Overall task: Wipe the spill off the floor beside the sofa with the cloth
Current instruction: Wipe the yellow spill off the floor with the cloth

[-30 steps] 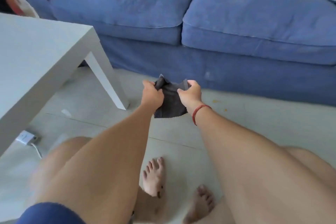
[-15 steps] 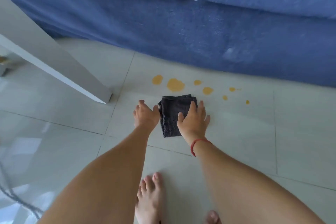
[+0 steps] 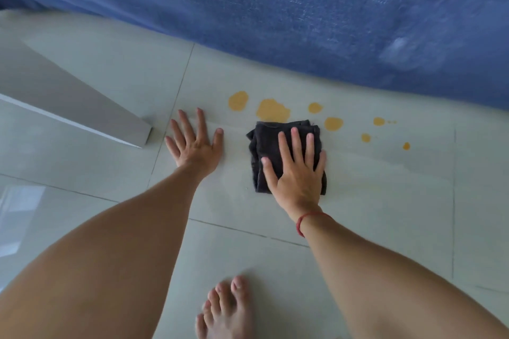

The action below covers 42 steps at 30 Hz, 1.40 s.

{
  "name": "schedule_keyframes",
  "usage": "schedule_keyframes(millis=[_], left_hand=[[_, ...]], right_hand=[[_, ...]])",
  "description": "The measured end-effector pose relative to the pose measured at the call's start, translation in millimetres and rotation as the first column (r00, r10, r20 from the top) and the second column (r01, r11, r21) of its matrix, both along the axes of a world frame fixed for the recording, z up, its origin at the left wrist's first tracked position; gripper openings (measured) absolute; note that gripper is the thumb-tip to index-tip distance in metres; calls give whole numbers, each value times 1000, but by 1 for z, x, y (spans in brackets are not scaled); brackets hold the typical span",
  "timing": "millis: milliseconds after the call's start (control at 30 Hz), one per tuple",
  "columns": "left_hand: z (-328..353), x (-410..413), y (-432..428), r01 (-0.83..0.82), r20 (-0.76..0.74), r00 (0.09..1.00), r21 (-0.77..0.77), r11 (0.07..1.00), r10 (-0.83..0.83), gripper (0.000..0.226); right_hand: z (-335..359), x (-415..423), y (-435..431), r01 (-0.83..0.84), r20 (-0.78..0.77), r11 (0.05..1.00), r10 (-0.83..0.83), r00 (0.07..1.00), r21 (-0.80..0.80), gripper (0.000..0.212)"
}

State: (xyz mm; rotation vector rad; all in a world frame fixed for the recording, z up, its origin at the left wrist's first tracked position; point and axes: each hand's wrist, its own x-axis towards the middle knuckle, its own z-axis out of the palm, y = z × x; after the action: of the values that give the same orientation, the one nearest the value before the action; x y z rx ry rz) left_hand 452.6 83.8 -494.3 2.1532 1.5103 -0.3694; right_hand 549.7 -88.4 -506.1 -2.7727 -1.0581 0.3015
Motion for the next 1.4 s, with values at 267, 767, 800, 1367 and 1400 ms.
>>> schedule_keyframes(millis=[267,767,800,1367,1400], left_hand=[[2,1,8,25,-18,999,-87,996,-27,68],[17,-1,17,31,-42,998,-212,977,-41,64],[17,-1,17,29,-38,999,-211,977,-38,65],[18,-7,15,21,17,1000,-176,984,-18,61],[17,-12,14,42,35,999,-123,991,-38,60]], right_hand=[[-6,39,62,40,29,999,-40,999,9,54],[4,30,-3,-297,11,953,298,954,-49,50],[6,41,-7,-259,10,963,261,965,-75,52],[4,12,86,-326,-59,945,325,944,-11,51],[5,14,69,-359,-54,933,358,932,-24,51]])
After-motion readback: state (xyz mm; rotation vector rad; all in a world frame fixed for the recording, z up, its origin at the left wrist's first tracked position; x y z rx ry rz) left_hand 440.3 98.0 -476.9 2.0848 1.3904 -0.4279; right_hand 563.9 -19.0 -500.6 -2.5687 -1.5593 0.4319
